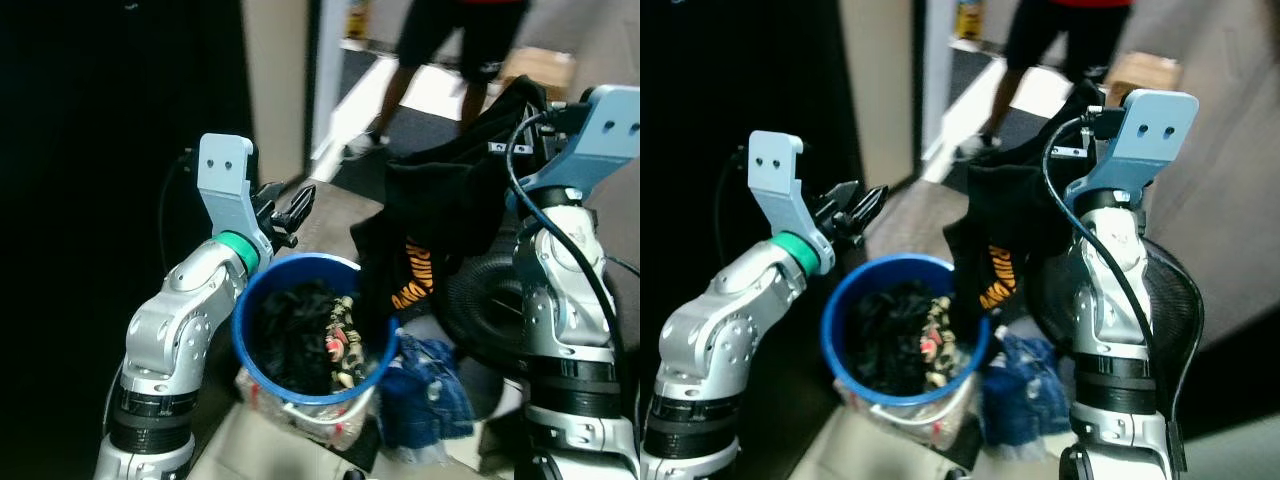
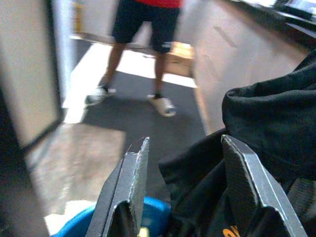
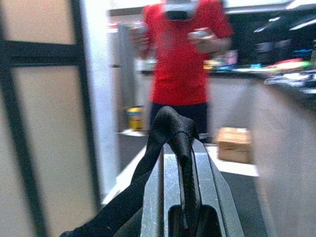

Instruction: Clothes washing

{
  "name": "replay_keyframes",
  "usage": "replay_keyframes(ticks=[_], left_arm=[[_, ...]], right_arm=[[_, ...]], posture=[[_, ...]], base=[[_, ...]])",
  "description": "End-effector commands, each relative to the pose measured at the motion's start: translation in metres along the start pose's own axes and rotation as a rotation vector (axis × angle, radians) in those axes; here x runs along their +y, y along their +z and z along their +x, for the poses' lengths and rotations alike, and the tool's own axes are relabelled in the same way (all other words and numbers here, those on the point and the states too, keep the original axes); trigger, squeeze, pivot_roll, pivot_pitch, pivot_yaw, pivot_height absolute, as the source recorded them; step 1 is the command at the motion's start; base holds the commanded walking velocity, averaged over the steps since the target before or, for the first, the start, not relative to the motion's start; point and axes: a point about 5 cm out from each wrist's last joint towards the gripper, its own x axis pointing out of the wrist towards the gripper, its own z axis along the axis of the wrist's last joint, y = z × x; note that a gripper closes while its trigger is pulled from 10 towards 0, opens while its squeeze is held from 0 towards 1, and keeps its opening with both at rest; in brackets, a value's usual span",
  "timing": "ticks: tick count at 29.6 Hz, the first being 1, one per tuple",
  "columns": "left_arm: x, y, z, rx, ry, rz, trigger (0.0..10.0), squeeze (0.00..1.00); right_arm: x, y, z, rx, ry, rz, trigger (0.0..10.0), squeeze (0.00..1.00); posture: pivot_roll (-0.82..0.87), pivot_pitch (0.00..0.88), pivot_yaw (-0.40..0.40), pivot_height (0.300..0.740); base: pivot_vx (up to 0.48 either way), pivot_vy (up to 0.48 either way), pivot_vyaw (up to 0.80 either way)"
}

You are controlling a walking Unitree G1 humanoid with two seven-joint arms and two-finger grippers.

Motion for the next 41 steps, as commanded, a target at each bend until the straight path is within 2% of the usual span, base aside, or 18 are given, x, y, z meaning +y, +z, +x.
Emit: replay_keyframes(ticks=[1, 41], left_arm=[[0.0001, -0.0031, 0.0001, 0.006, -0.001, -0.001, 10.0, 0.00], [-0.0003, -0.0055, 0.0009, 0.018, -0.012, -0.005, 10.0, 0.00]], right_arm=[[-0.0022, -0.0002, -0.0005, -0.002, -0.010, 0.009, 10.0, 0.00], [-0.0017, -0.0002, -0.0020, -0.014, -0.011, 0.024, 10.0, 0.00]], posture=[[0.03, 0.146, 0.025, 0.740], [0.03, 0.155, 0.038, 0.740]], base=[[0.000, 0.000, -0.80], [0.000, 0.000, -0.80]])
